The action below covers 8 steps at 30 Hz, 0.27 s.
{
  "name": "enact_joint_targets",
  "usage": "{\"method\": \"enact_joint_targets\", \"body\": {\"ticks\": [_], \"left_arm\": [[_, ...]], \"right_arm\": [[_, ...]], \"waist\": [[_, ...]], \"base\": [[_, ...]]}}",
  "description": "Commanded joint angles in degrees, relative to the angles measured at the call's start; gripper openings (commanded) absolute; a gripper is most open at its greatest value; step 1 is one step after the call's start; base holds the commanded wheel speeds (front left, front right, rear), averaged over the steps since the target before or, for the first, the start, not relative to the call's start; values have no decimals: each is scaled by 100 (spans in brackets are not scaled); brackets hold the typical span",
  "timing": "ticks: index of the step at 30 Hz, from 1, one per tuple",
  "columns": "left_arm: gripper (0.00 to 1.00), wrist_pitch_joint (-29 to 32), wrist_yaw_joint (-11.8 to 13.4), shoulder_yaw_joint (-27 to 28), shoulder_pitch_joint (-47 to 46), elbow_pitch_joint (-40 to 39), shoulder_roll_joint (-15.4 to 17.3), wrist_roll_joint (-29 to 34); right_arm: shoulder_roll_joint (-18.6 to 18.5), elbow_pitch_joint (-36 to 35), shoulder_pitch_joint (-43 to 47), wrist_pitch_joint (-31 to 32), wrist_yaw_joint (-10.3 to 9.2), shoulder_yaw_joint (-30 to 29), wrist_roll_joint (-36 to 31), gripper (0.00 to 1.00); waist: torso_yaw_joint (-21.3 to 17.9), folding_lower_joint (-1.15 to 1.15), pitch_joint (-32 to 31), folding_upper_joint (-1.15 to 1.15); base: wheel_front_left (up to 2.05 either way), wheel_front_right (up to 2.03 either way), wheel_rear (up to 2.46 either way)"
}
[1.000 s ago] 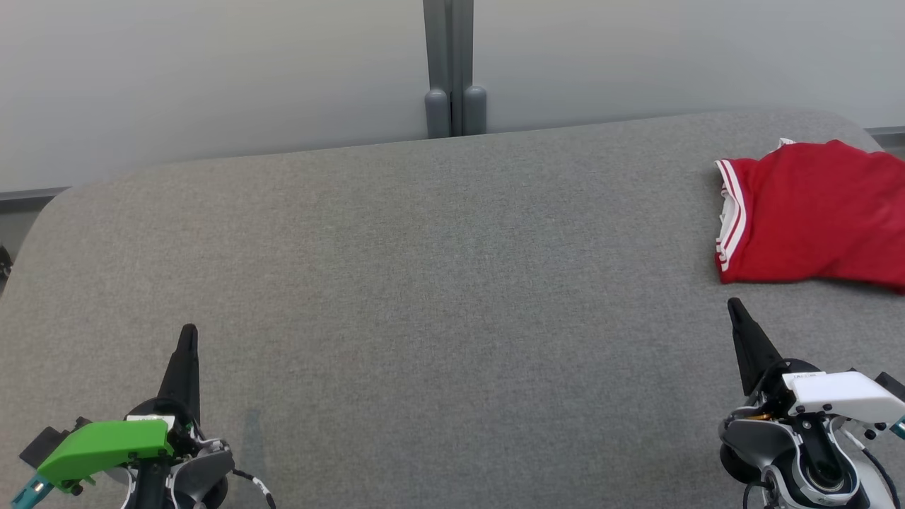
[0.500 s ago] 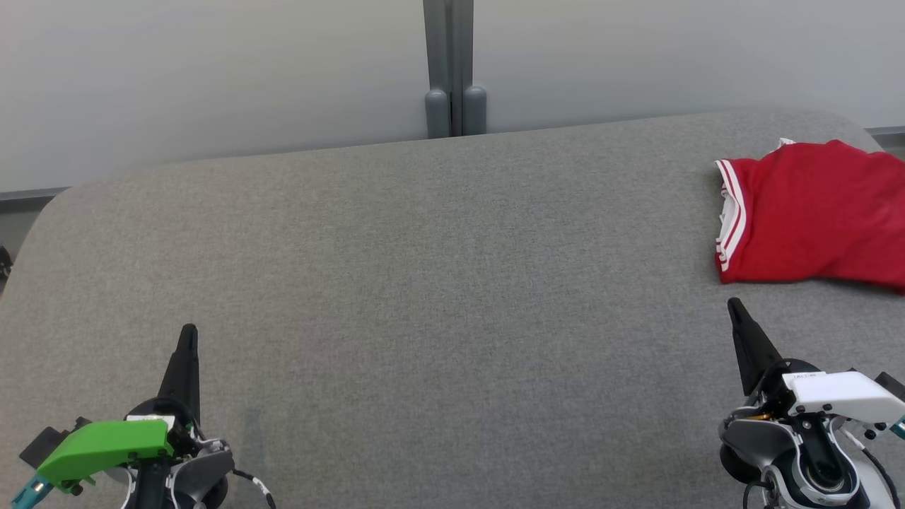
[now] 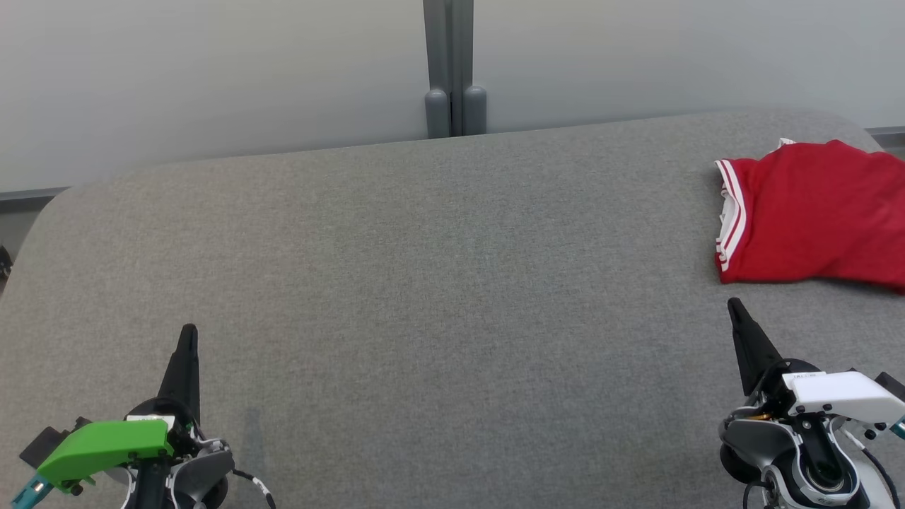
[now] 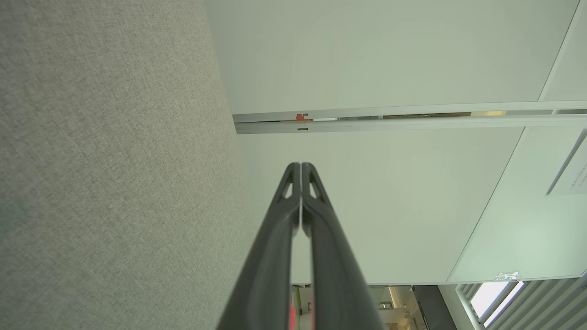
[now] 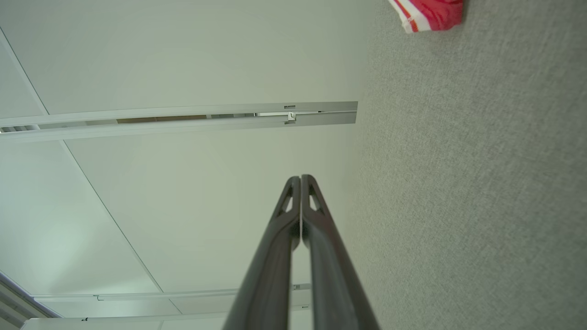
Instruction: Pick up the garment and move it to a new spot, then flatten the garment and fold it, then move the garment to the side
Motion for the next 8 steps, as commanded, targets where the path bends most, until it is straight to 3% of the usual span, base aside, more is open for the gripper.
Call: {"method": "enact_joint_targets", "body": {"ticks": [1, 8], "left_arm": [[0, 19, -35, 11, -68, 4, 40, -18], [0, 19, -35, 11, -68, 4, 40, -18]], "right_arm": [[-24, -22, -33, 17, 2, -7, 36, 0], [-24, -22, -33, 17, 2, -7, 36, 0]], "waist": [[0, 0, 0, 0], [0, 0, 0, 0]], "base": [[0, 0, 0], [0, 0, 0]]}}
